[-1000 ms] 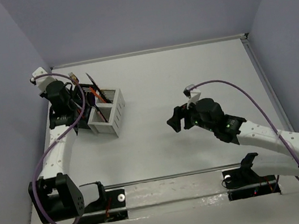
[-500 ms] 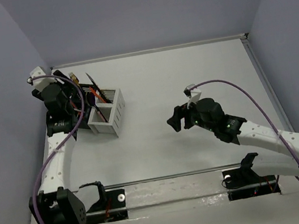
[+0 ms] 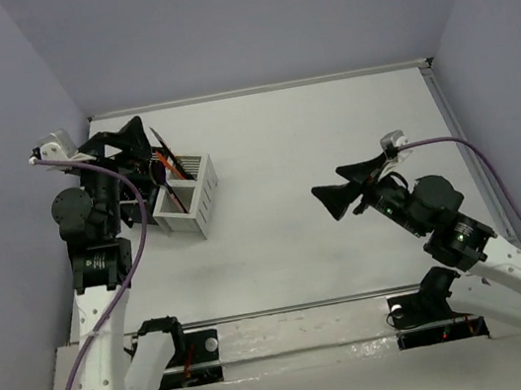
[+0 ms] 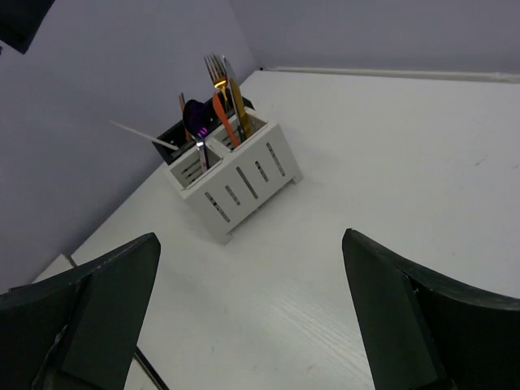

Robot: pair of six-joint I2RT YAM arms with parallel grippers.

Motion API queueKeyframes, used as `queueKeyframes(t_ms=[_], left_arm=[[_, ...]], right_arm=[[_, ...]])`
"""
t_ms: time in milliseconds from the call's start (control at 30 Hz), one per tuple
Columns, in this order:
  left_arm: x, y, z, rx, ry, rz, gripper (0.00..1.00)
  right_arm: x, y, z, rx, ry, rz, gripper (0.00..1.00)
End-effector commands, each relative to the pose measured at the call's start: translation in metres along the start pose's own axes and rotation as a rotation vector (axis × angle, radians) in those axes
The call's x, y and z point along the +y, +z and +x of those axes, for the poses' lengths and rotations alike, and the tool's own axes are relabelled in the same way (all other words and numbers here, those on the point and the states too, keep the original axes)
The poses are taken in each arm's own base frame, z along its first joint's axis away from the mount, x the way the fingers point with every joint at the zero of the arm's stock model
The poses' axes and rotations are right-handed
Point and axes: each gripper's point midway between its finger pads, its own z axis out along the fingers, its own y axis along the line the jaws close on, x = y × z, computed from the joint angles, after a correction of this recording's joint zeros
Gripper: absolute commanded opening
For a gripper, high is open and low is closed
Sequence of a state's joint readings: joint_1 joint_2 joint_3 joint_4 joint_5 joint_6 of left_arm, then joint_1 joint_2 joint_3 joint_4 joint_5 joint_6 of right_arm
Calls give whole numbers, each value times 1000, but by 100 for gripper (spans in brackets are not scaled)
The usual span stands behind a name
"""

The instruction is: Sort the eating utensils into containers

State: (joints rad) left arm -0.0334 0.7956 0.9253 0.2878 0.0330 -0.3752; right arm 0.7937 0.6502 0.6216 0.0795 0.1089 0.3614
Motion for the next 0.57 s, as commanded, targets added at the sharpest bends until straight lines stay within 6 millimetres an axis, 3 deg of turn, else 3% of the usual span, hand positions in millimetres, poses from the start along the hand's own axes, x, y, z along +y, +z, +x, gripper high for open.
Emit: queueKeyframes(t_ms=[0, 67, 200, 333, 533], left_arm=[[-56, -26, -29, -21, -57, 236, 99], [-68, -38, -33, -18, -66, 294, 99], [-89, -73, -50, -52, -65, 396, 99], [-88, -92, -32, -12, -64, 424, 99], [-72, -95, 2, 76, -81, 380, 99]], right_arm=[[2, -12, -51, -81, -26, 64, 100], [-5, -18, -53, -48, -41, 112, 100], [-2, -39, -80, -106, -37, 119, 100], [15, -62, -100, -234, -15, 4, 100], [12, -59, -96, -219, 0, 25, 100]])
